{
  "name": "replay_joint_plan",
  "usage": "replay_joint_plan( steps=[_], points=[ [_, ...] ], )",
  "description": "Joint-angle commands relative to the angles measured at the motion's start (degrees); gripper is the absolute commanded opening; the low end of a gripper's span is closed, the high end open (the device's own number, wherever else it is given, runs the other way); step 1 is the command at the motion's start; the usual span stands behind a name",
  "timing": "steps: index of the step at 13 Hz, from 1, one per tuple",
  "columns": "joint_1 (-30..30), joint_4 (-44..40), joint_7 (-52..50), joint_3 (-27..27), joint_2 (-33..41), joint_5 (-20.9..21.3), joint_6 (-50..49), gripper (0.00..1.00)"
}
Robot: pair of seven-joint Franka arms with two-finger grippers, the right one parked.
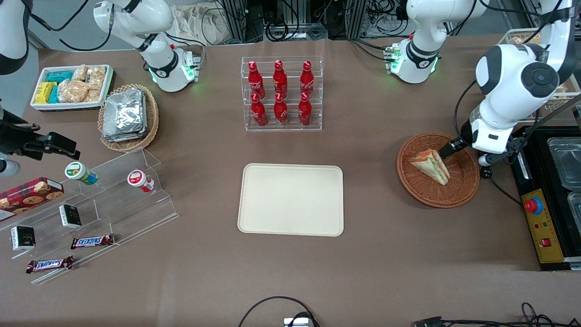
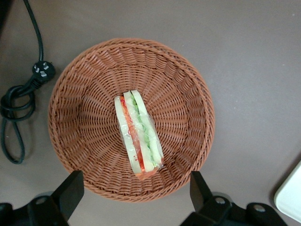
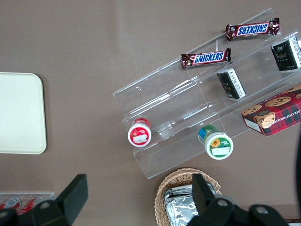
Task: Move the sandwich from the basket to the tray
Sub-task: 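Lower the open left gripper around the wrapped sandwich and close it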
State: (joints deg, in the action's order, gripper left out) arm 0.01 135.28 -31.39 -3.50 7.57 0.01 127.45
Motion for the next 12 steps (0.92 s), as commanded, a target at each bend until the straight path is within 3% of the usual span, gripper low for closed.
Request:
replay_joint_plan(
  steps=[1, 12],
  points=[
    [-0.36, 5.07, -2.53, -0.19, 1.75, 0.25, 5.69, 1.00],
    [-0.80, 11.14, -8.68, -0.19, -7.29, 0.34, 23.10, 1.00]
  ],
)
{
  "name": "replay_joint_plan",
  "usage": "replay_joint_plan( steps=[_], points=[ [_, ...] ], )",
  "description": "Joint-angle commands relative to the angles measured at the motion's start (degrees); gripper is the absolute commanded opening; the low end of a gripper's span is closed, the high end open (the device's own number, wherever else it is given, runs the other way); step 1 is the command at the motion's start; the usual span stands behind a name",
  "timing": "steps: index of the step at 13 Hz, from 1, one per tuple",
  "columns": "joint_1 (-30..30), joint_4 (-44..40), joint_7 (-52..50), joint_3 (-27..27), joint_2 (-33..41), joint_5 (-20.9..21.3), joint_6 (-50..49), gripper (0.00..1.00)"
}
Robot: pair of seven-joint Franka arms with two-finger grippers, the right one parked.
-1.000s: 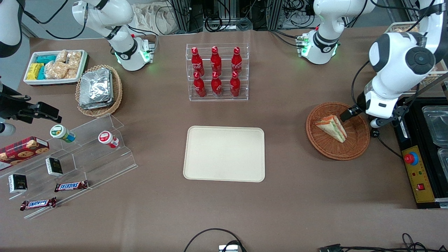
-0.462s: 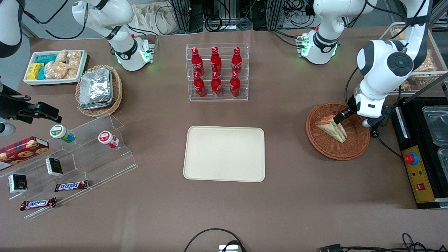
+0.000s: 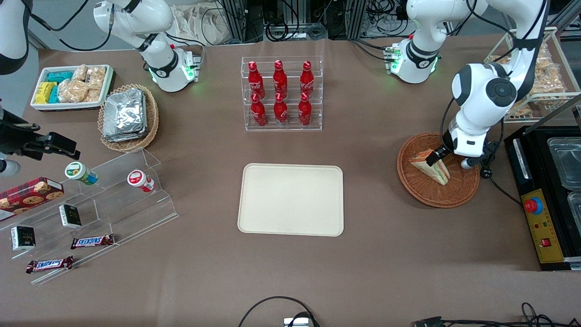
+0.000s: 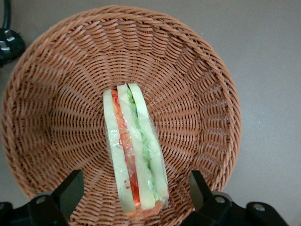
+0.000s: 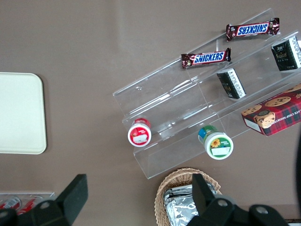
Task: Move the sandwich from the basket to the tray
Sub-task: 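Lower the open left gripper around the wrapped sandwich and close it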
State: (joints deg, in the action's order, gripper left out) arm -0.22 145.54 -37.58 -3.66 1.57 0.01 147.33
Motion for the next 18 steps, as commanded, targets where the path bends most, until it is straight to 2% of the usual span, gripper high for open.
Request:
replay_joint_plan(
  steps=[1, 6, 11, 12, 14, 15, 17, 18],
  points=[
    [-1.45, 1.06, -3.80, -0.04, -2.35, 0.34, 4.44, 1.00],
    [-2.60, 2.47, -5.31, -0.04, -5.70, 0.34, 10.07, 1.00],
    [-2.60, 2.56, -5.22, 0.05, -6.67, 0.69, 10.43, 1.00],
    [-2.60, 2.56, -5.14, 0.05, -6.67, 0.69, 10.43, 0.93],
    [-2.60, 2.56, -5.05, 0.05, -6.67, 1.13, 10.43, 0.65],
    [-2.60, 2.56, -4.96, 0.05, -6.67, 1.65, 10.43, 0.56],
    [-2.07, 2.56, -4.96, 0.14, -6.67, 4.10, 10.43, 0.44],
    [-1.98, 2.56, -4.87, 0.23, -6.76, 4.81, 10.43, 0.42]
  ],
)
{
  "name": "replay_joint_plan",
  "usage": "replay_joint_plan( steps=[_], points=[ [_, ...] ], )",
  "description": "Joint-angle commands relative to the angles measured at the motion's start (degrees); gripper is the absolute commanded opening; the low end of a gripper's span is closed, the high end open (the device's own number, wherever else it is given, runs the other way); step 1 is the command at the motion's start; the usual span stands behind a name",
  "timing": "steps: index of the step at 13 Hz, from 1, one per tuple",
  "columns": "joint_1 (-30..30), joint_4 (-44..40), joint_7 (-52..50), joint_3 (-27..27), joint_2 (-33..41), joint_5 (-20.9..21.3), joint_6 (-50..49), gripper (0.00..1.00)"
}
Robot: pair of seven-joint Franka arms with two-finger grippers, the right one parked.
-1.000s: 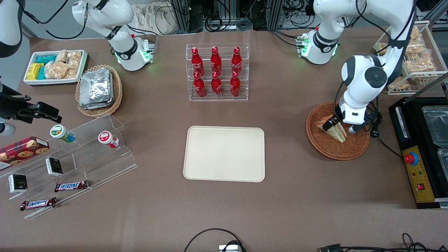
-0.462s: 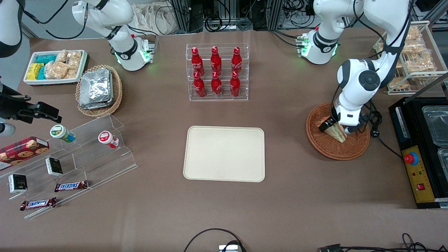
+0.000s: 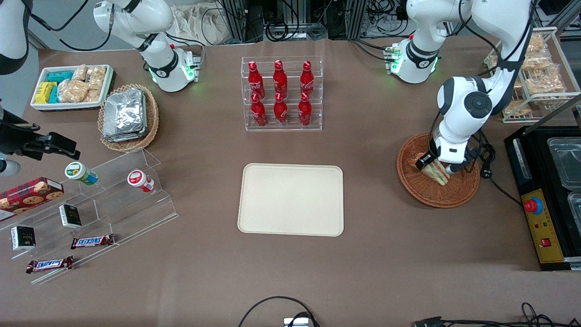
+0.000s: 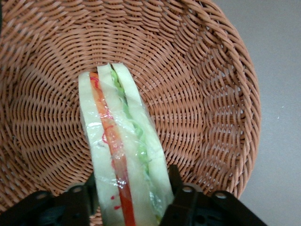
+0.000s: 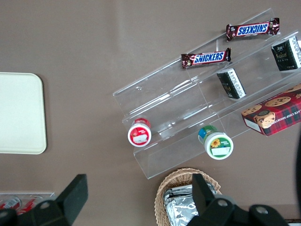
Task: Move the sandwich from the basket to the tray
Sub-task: 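Lower the open left gripper around the wrapped sandwich and close it, then lift the sandwich out of the basket and carry it toward the tray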
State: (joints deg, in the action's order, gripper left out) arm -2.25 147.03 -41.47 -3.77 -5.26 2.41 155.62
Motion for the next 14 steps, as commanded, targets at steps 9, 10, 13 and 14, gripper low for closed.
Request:
replay_joint_plan(
  steps=[9, 10, 13, 14],
  points=[
    [-0.74, -0.07, 0.42, -0.53, 8.50, 9.10, -9.45, 0.28],
    [-0.65, -0.33, 3.99, -1.58, 9.29, 9.02, -10.76, 0.28],
    [-0.65, -1.13, 14.11, -1.85, 12.80, 8.93, -14.90, 0.28],
    [-0.65, -1.39, 17.27, -1.94, 13.77, 8.75, -14.99, 0.28]
  ],
)
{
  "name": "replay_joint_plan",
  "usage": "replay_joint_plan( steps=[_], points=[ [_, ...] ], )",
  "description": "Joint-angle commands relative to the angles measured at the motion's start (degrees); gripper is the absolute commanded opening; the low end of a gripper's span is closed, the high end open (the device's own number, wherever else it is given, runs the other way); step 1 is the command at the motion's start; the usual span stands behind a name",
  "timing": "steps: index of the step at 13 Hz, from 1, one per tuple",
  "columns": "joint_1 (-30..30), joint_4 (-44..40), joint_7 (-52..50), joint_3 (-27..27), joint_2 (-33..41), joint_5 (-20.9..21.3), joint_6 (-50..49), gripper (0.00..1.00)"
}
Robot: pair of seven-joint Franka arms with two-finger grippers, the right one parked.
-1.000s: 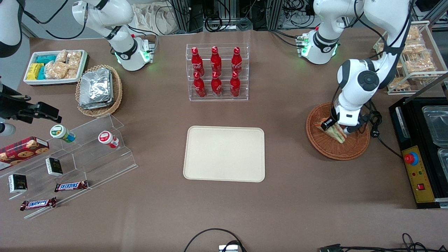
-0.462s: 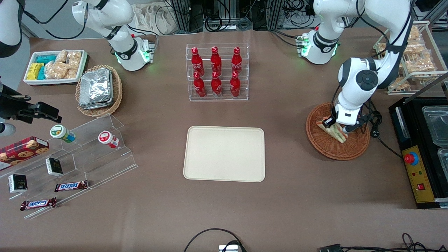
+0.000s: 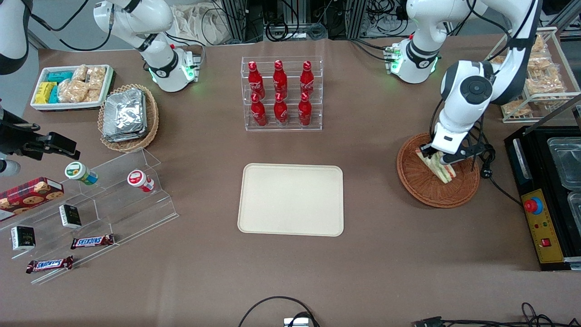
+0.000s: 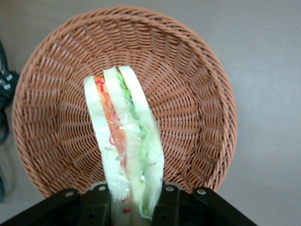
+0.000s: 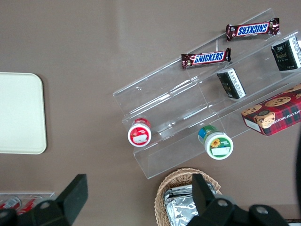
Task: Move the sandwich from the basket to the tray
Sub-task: 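Lift the sandwich out of the basket and carry it toward the tray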
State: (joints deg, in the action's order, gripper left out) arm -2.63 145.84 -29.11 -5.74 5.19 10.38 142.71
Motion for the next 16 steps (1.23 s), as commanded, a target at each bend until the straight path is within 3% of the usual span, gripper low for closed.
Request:
replay_joint_plan(
  steps=[1, 5, 9, 10, 16],
  points=[
    [-0.27, -0.46, 7.89, -0.06, 3.95, 0.35, -2.17, 0.28],
    [-0.45, -1.86, 15.20, -4.01, 4.39, -0.45, -2.09, 0.28],
    [-4.75, -6.87, 22.41, -5.86, 3.52, -14.39, -2.08, 0.24],
    [-5.71, -7.40, 22.77, -6.12, 3.34, -16.25, -2.08, 0.24],
    [-13.61, -14.94, 21.99, -6.39, -4.99, -17.23, -1.99, 0.24]
  ],
)
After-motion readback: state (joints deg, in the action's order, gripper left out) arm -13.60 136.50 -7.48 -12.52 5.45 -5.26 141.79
